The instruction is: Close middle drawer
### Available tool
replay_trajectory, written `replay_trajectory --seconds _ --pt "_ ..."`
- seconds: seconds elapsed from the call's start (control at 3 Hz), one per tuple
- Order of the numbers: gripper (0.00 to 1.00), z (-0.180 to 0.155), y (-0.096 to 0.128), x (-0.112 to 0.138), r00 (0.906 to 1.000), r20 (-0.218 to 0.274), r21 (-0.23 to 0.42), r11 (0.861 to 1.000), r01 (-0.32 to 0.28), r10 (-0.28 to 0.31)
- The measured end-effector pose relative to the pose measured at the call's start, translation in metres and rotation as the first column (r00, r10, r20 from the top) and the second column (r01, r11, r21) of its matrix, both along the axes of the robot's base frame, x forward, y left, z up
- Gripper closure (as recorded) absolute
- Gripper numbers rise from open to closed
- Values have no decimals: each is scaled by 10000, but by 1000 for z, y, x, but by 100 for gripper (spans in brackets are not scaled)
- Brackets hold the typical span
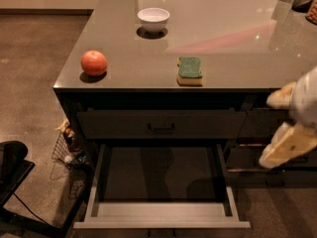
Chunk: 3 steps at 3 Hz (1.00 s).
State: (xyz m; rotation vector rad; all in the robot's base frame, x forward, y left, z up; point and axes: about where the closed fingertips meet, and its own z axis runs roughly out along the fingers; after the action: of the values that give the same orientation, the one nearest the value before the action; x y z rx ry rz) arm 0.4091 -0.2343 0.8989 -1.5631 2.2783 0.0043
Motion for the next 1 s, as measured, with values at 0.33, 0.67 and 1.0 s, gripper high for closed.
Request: replay_trajectory --seconds 0.33,0.67,1.0 --pt "41 -61 -16 -33 9977 61 883 9938 669 -677" --pt "65 -139 -24 -65 9938 -58 1556 9816 1104 -1109" --pt "88 -216 -29 -77 9866 -691 1904 9689 1582 -1475"
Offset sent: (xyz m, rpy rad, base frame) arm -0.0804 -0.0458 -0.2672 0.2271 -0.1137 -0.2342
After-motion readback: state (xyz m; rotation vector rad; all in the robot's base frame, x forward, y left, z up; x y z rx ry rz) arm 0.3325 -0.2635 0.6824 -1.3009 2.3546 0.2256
